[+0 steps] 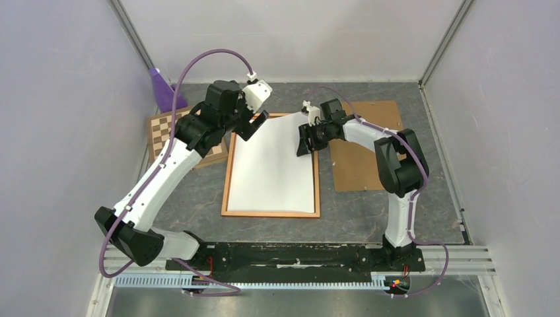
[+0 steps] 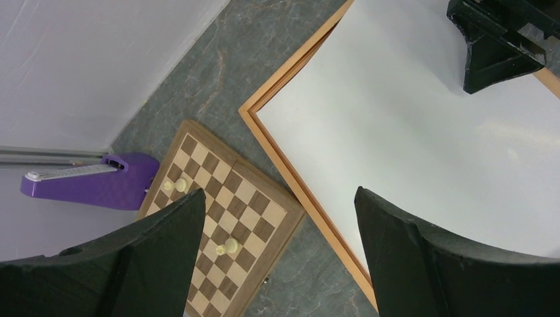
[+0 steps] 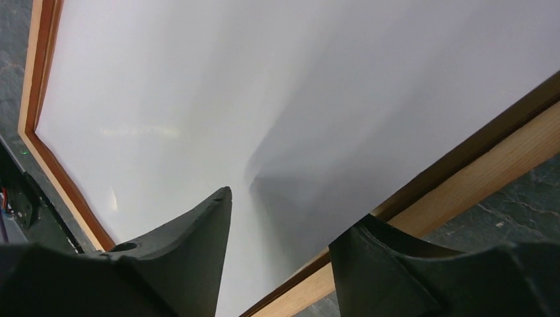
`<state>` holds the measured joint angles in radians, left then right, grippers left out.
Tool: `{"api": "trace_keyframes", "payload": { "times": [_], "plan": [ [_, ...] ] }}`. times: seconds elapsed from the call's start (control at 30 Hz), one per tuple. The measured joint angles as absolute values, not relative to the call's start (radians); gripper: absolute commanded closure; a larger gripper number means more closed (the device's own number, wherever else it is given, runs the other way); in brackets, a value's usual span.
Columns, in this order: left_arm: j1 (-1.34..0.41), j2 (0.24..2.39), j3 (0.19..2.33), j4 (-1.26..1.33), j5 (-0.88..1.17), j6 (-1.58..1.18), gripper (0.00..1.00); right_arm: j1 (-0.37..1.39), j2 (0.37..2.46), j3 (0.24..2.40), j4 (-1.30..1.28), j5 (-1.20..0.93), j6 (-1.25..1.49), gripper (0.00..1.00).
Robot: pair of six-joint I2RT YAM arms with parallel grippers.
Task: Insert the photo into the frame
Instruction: Turn over the photo from the photo frame.
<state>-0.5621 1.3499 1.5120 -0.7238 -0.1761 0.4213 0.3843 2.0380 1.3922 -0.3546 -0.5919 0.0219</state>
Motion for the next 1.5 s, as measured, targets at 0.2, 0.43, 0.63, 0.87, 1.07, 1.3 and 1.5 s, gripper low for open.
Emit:
{"api": "trace_keyframes", "payload": {
  "times": [0.2,0.43,0.63,0.87,1.07,1.3,1.5],
  "plan": [
    [-0.562,1.35,1.506,-0.723,-0.176,0.421,0.1,0.384,2.01,1.392,-0.355,-0.566,0.019,0.38],
    [-0.562,1.349,1.499,-0.723,-0.176,0.422,0.1,0.384,2.003,1.393,-0.385,-0.516,-0.003,0.31],
    [-0.562,1.349,1.499,-0.723,-0.176,0.422,0.1,0.385,1.995,1.402,-0.418,-0.477,-0.027,0.3],
    [-0.562,1.348,1.488,-0.721,-0.176,0.422,0.1,0.386,1.994,1.425,-0.443,-0.446,-0.047,0.29],
    [-0.562,1.348,1.476,-0.721,-0.176,0.422,0.1,0.386,1.994,1.438,-0.457,-0.434,-0.057,0.29],
    [-0.562,1.347,1.459,-0.704,-0.176,0.422,0.1,0.386,1.971,1.443,-0.471,-0.388,-0.089,0.24],
    [-0.562,1.347,1.421,-0.686,-0.175,0.421,0.1,0.386,1.877,1.441,-0.471,-0.311,-0.137,0.02]
  ]
}}
